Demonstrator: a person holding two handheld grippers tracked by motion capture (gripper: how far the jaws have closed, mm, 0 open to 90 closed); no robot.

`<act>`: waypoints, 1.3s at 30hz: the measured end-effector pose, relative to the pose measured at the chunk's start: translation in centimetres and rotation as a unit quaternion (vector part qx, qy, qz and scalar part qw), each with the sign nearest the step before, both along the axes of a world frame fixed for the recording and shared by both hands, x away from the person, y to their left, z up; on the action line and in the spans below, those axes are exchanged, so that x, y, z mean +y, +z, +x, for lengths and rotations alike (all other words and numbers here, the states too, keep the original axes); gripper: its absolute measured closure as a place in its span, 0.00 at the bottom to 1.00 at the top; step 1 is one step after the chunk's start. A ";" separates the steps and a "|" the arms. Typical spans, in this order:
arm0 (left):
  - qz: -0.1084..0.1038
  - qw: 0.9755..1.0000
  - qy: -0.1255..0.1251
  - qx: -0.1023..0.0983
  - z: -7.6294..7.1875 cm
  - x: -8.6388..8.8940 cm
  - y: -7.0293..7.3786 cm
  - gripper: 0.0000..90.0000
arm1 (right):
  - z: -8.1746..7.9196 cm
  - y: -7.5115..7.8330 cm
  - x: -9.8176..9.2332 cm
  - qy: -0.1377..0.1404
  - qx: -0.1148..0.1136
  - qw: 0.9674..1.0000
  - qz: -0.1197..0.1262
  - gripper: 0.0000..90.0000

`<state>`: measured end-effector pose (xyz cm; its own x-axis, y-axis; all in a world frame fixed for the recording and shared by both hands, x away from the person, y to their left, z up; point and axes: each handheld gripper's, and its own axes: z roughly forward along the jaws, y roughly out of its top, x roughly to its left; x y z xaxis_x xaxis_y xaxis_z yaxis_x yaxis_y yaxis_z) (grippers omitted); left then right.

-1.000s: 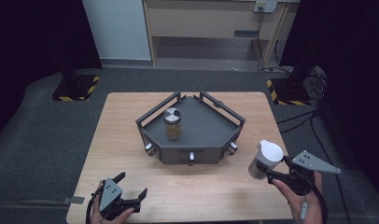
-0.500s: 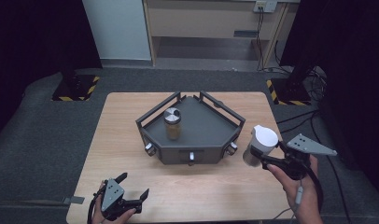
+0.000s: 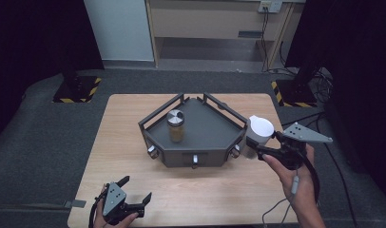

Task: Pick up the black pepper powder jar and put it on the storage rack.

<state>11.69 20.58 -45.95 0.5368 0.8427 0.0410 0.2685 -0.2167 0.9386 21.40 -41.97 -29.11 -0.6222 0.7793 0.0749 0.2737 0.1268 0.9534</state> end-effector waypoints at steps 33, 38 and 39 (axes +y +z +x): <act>0.022 1.000 -0.019 0.000 -0.8 -0.6 0.2 0.01 | 4.3 1.0 3.3 0.008 -0.003 1.000 -0.006 0.35; 0.023 0.999 -0.022 0.001 -0.6 -0.7 0.1 0.01 | 5.2 1.0 4.2 0.013 -0.004 1.000 -0.007 0.35; 0.023 1.000 -0.022 0.002 -0.6 -0.6 0.1 0.01 | 5.4 1.0 4.4 0.014 -0.003 1.000 -0.008 0.35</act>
<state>11.11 19.93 -45.86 0.5729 0.8160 0.0769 0.2608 -0.2704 0.9267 26.83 -37.58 -28.14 -0.6448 0.7621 0.0588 0.2638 0.1497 0.9529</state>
